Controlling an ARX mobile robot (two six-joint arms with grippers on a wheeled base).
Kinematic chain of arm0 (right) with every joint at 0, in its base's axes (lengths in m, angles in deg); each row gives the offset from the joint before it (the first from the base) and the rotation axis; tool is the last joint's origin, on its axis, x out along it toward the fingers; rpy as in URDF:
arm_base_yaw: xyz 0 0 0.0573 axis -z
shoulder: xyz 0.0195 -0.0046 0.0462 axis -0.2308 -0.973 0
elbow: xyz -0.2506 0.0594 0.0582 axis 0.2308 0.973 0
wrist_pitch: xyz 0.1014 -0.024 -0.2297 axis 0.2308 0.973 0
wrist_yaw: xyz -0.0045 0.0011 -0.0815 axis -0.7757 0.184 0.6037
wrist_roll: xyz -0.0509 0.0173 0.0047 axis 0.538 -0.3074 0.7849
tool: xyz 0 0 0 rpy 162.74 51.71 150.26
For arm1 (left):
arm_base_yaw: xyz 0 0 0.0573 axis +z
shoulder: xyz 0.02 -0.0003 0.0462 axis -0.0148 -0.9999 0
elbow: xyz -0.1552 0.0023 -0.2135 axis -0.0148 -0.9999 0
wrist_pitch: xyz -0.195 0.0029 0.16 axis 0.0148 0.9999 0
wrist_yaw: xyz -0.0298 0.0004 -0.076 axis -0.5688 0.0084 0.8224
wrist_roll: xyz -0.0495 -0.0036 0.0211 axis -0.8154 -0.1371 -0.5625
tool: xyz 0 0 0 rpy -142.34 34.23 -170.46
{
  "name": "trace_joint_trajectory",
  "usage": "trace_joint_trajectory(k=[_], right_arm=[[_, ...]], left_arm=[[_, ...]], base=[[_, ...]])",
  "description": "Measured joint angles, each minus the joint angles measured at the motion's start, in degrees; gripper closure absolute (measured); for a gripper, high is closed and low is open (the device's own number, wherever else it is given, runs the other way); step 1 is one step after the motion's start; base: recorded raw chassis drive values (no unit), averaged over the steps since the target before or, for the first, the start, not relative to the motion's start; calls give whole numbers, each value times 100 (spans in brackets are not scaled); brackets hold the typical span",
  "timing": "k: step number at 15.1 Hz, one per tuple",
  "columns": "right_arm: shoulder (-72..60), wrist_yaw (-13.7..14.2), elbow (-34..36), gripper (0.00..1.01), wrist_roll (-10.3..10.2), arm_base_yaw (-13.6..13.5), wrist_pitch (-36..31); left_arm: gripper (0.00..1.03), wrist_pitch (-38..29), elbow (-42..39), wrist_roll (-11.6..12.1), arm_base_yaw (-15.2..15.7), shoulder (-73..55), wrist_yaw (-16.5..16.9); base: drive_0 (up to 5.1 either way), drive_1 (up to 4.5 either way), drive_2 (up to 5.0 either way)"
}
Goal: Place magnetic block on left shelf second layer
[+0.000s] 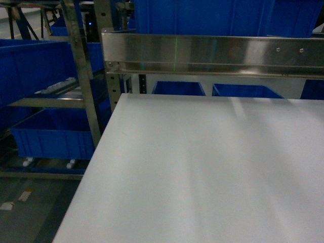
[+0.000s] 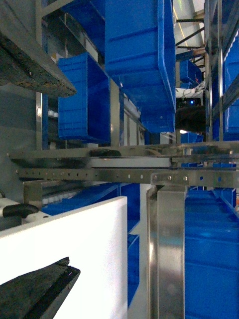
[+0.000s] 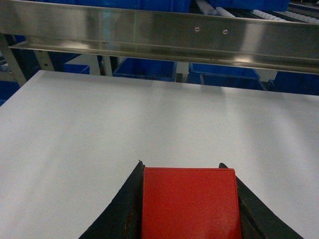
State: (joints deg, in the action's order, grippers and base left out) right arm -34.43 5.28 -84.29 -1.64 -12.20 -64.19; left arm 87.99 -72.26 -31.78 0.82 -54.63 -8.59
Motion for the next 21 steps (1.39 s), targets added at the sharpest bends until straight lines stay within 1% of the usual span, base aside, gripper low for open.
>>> trace_joint_trajectory(k=[16, 21], right_arm=[[-2, 0, 0, 68, 0, 0, 0], [0, 0, 0, 68, 0, 0, -9]], left_arm=[[5, -2, 0, 2, 0, 2, -2], [5, -2, 0, 0, 0, 2, -2]], base=[[-506, 237, 237], [-480, 349, 139]])
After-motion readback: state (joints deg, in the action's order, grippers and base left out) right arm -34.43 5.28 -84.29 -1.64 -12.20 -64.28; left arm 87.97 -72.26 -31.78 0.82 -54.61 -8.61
